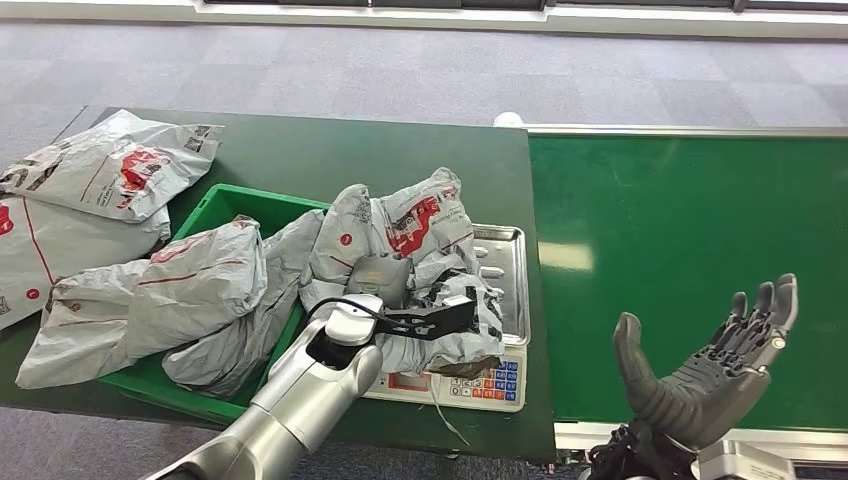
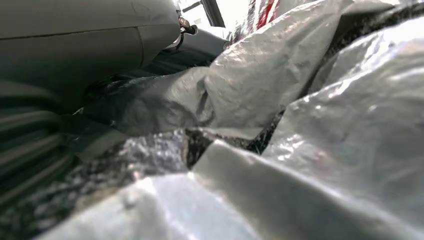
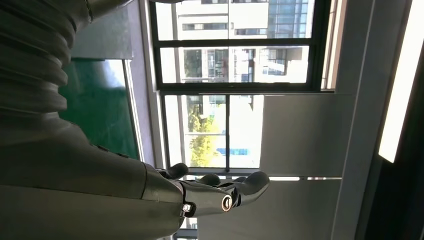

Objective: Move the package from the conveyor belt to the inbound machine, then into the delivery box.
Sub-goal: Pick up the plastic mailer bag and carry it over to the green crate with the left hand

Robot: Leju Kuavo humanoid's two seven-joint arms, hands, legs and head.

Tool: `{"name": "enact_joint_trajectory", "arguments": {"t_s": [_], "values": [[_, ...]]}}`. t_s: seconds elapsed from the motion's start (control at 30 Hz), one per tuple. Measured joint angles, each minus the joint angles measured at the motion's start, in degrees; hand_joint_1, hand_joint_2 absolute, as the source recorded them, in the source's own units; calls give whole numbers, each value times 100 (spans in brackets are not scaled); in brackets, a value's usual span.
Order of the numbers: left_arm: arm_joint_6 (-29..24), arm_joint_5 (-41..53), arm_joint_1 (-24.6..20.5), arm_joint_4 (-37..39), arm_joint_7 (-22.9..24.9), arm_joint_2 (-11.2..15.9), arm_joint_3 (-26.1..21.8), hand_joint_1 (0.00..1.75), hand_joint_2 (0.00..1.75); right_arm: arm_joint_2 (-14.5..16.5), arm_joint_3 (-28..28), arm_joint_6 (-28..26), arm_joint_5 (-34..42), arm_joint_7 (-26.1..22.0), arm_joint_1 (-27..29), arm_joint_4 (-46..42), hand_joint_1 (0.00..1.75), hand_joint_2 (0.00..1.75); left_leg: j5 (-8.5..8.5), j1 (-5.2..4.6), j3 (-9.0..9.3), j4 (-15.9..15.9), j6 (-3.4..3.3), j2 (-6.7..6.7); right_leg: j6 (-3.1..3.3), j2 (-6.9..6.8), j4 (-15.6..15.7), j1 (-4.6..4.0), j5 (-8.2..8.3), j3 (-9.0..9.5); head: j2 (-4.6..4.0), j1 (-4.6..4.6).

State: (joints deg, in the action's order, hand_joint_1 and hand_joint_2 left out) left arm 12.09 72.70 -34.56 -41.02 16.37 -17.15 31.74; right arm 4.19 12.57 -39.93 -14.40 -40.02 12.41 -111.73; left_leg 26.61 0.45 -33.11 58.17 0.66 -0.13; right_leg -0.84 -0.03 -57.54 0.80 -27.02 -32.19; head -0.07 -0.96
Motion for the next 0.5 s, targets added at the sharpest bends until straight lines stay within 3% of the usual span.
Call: {"name": "enact_joint_trajectory", "arguments": {"t_s": [0.17, 0.27, 0.5], "values": [[32, 268, 46, -119, 106, -10, -33, 175, 175, 29, 56, 16, 83, 104, -81, 69, 0, 175, -1, 0, 11, -1, 1, 2, 1, 1, 0, -1, 1, 8, 0, 0], [-284, 174, 204, -434, -114, -9, -140, 175, 175, 29, 58, 13, 137, 116, -95, 116, 0, 175, -3, 1, 9, -1, 1, 2, 2, 1, -1, 0, 2, 4, 0, 0], [-1080, -519, 685, -2173, -788, 70, -385, 175, 175, 40, 43, -4, 112, 26, 42, 125, 0, 175, -8, 1, -25, 1, -2, -2, 2, -1, -2, 0, 3, -29, 0, 0]]}}
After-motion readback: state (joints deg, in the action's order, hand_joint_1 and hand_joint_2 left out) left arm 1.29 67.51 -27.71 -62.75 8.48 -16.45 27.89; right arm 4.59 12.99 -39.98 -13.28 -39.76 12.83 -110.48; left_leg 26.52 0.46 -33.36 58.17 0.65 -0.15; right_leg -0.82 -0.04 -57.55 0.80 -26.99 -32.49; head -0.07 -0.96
